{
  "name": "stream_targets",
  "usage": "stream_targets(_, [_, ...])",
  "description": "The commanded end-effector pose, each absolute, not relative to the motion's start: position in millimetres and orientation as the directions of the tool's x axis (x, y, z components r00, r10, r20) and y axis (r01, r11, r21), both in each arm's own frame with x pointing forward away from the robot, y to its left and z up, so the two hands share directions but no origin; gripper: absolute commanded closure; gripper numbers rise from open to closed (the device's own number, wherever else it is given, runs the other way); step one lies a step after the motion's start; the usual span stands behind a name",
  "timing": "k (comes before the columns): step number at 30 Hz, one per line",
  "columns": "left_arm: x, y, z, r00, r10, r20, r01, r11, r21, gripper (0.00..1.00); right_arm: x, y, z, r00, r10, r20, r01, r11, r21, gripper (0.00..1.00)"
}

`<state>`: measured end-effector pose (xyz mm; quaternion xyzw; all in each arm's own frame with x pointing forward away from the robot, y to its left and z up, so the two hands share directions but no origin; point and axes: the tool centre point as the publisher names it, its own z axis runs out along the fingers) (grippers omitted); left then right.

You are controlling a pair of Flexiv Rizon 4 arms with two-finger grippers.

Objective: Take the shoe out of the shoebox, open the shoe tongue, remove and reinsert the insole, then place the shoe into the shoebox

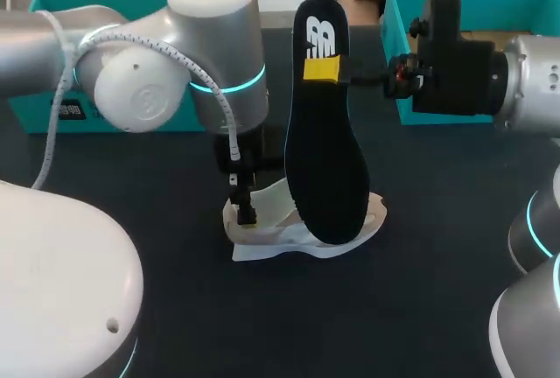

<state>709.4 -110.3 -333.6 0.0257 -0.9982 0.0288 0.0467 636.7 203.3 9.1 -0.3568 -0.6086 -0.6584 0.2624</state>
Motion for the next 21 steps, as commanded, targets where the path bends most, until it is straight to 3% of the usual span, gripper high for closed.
stream_targets(1, [715.5,-116.3,-337.5,-0.994,-0.060,0.094,-0.064,0.997,-0.047,0.00,637.4,207.5,9.0,-0.607,0.091,0.790,0.780,-0.124,0.614,1.00])
stream_targets(9, [726.2,-128.7,-335.5,-0.994,-0.087,0.059,-0.089,0.995,-0.041,0.00,637.4,207.5,9.0,-0.607,0.091,0.790,0.780,-0.124,0.614,1.00])
stream_targets(18, [752.8,-156.0,-341.8,-0.994,-0.103,0.045,-0.108,0.987,-0.119,0.00,637.4,207.5,9.0,-0.607,0.091,0.790,0.780,-0.124,0.614,1.00])
stream_targets(21, [756.1,-162.9,-347.6,-0.994,-0.091,0.063,-0.099,0.985,-0.141,0.14,637.4,207.5,9.0,-0.607,0.091,0.790,0.780,-0.124,0.614,1.00])
